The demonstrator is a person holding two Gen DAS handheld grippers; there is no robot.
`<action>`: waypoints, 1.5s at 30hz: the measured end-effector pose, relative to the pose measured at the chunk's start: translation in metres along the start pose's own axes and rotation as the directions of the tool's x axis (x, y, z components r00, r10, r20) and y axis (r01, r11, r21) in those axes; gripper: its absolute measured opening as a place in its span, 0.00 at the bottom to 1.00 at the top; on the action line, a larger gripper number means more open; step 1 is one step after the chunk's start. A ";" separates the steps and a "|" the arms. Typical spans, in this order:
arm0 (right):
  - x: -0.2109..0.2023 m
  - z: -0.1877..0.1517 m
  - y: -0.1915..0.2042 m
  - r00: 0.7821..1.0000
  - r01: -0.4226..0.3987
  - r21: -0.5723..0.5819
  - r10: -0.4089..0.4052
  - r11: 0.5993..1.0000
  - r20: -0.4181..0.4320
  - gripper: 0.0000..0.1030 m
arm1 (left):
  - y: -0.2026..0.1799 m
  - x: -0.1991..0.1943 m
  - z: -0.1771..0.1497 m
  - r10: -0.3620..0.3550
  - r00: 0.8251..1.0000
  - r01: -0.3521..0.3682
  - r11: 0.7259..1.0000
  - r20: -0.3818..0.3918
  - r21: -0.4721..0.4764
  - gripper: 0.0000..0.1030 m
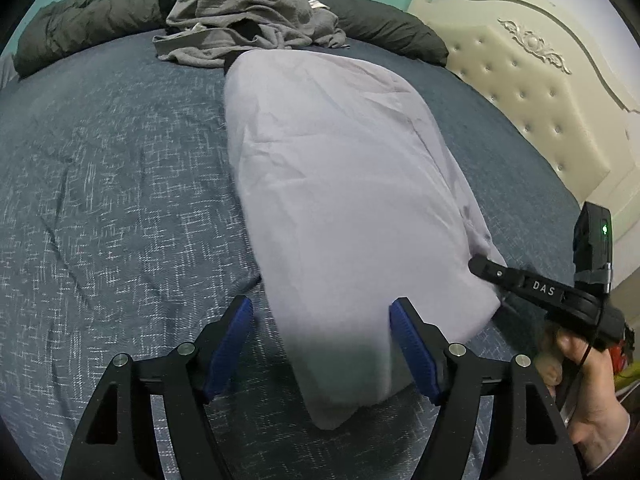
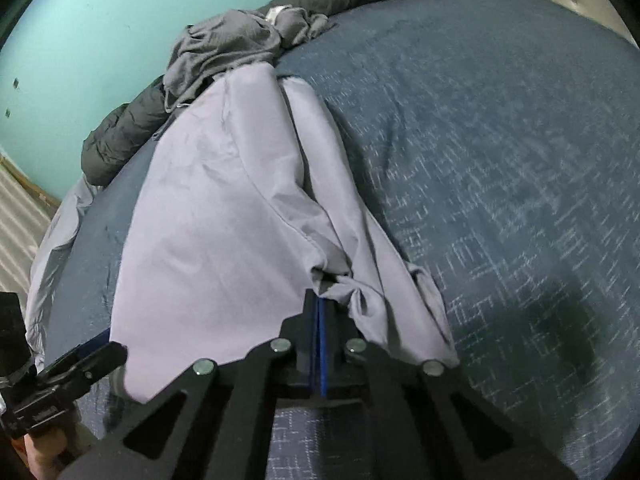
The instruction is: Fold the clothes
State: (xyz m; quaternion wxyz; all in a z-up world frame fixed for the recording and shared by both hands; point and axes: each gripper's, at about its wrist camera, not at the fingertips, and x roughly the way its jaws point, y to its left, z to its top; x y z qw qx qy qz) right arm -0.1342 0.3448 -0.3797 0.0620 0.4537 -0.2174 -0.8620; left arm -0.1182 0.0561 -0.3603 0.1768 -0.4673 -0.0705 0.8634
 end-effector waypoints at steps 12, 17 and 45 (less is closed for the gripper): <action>-0.034 0.006 0.007 0.992 -0.004 -0.009 0.005 1.000 0.123 0.02 | 0.013 -0.002 0.012 0.016 1.000 -0.016 1.000 0.019 -0.012 0.73; -0.037 0.038 0.051 0.989 0.010 -0.139 0.010 0.990 0.146 0.03 | 0.013 -0.003 0.016 0.017 0.999 -0.017 1.000 0.027 -0.007 0.73; 0.046 0.146 0.104 0.985 0.099 -0.368 -0.144 0.925 -0.097 0.14 | 0.030 0.002 0.032 0.003 1.000 -0.003 1.000 0.018 -0.020 0.73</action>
